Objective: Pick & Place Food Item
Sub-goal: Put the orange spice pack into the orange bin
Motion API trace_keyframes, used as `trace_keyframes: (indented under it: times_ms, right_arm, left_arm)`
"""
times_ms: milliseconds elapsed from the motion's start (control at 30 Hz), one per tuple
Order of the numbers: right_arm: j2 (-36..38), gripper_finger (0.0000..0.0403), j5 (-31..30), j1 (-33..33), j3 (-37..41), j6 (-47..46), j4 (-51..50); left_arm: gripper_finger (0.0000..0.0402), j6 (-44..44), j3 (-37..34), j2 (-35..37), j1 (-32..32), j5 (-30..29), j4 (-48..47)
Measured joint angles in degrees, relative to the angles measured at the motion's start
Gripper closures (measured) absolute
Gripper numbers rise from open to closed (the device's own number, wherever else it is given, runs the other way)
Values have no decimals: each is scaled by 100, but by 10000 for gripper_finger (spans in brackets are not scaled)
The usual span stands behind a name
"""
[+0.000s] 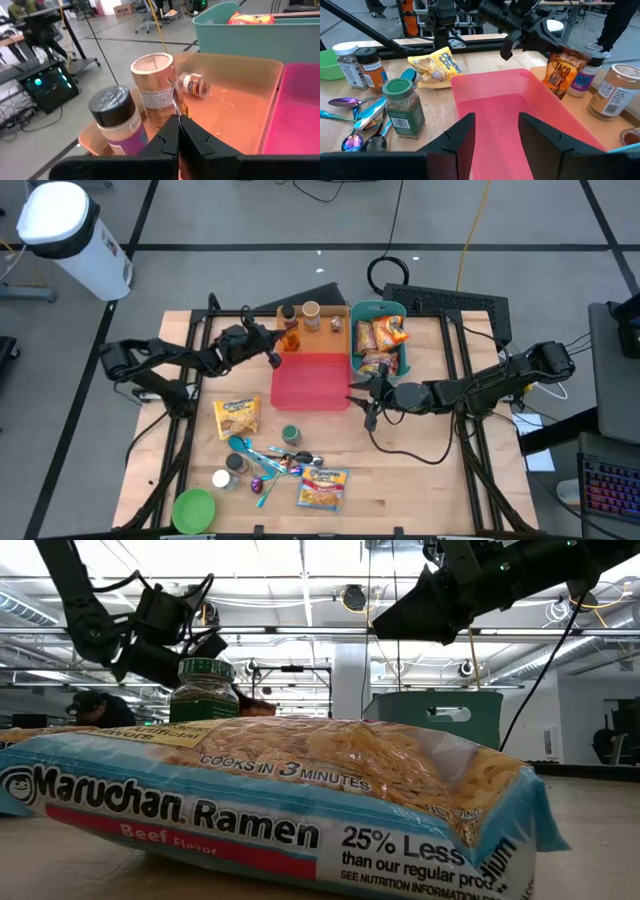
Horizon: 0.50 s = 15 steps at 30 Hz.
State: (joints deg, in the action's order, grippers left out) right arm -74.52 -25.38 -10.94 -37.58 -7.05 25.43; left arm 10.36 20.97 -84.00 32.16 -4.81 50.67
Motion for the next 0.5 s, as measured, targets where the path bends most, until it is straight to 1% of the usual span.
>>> trace_keyframes:
  times_ms: [233,500]
  right_arm:
    - [0,263,1,0,0,0,-1]
    - [0,264,-1,0,-2,1,-2]
  left_arm:
    - [386,-245,0,-12,2,-16,-46]
    - [398,-489,0,-10,-9,30,-188]
